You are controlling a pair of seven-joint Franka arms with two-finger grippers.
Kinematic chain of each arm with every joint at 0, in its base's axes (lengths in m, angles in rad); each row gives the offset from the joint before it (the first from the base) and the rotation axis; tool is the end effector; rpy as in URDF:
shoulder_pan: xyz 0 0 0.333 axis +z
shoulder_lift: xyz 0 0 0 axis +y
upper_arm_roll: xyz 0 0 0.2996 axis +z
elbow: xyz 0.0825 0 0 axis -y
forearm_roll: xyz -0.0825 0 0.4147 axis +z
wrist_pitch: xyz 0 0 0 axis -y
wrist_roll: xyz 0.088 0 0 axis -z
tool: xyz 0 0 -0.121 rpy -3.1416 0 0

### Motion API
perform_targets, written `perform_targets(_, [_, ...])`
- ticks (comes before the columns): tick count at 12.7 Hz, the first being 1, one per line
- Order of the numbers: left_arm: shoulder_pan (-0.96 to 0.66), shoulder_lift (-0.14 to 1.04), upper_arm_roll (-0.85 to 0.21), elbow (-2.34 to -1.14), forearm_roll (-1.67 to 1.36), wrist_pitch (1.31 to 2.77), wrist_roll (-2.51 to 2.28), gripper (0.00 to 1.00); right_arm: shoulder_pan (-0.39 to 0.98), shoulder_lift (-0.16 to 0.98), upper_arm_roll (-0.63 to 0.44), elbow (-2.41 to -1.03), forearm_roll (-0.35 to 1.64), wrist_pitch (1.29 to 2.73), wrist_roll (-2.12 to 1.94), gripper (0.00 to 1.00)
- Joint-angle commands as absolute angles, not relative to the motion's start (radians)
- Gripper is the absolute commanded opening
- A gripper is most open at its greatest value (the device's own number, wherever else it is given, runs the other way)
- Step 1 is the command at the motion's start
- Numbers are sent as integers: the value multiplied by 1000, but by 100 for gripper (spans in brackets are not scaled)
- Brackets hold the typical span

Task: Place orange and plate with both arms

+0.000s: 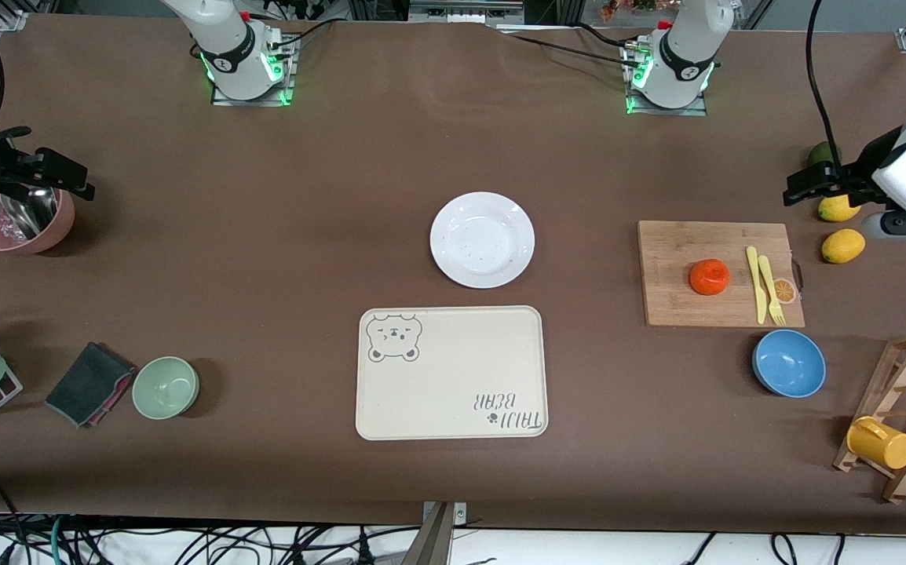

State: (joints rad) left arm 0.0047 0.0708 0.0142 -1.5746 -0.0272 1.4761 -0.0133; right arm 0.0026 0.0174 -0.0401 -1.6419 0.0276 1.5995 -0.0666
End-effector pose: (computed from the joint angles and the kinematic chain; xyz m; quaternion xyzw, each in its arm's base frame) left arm 0.5895 0.0074 0.5433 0.9962 0.0159 -0.0845 0.0133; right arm 0.5884 -0.0186 0.5506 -0.9994 -0.0137 0.0291 0.0150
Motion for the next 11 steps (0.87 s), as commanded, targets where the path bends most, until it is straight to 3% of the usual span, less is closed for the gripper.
perform_targets(1, [56, 60, 17, -1560, -52, 1465, 15, 100, 6, 3, -34, -1654, 14, 1630, -57, 100])
perform_targets(11, [44, 61, 3, -1543, -49, 1465, 14, 100, 6, 6, -35, -1654, 21, 1620, -71, 100])
